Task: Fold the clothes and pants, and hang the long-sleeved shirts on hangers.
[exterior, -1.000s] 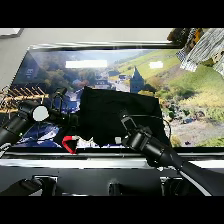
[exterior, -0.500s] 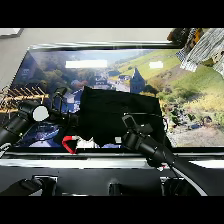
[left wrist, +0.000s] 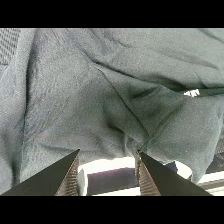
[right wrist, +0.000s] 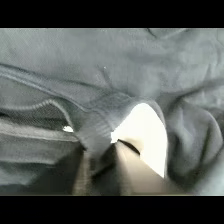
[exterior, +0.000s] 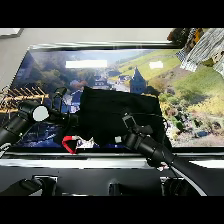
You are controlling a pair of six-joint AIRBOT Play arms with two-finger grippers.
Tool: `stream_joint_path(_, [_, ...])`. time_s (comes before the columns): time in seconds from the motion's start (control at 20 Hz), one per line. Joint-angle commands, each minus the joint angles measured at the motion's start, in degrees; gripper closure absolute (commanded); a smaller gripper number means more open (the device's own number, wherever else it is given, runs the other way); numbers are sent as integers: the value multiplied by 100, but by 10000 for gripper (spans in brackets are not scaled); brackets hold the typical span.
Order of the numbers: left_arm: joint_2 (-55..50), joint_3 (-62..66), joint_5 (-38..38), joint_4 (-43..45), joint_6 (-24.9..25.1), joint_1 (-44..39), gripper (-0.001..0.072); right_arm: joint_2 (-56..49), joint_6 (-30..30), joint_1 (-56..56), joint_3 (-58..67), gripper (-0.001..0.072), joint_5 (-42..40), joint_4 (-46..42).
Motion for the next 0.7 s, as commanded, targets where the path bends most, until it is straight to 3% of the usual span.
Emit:
stream_joint_path(0.0, [7,-2,-13,-7,0,-4,300,-50,247,4,-2,679,-334,-170])
stream_joint_path(0.1, [55,-2,-52,-2,92,-85,299,-37,350,4,7,680,-13,-170])
stream_joint_path(0.25, [321,-98,-31,225,610,-660,299,81,466,4,11,682,704,-116])
stream_joint_path(0.45, [667,-741,560,1163,339,-2138,299,175,468,4,11,681,804,514])
stream_joint_path(0.65, [407,-1174,1349,1360,-57,-3283,298,175,728,4,11,681,778,914])
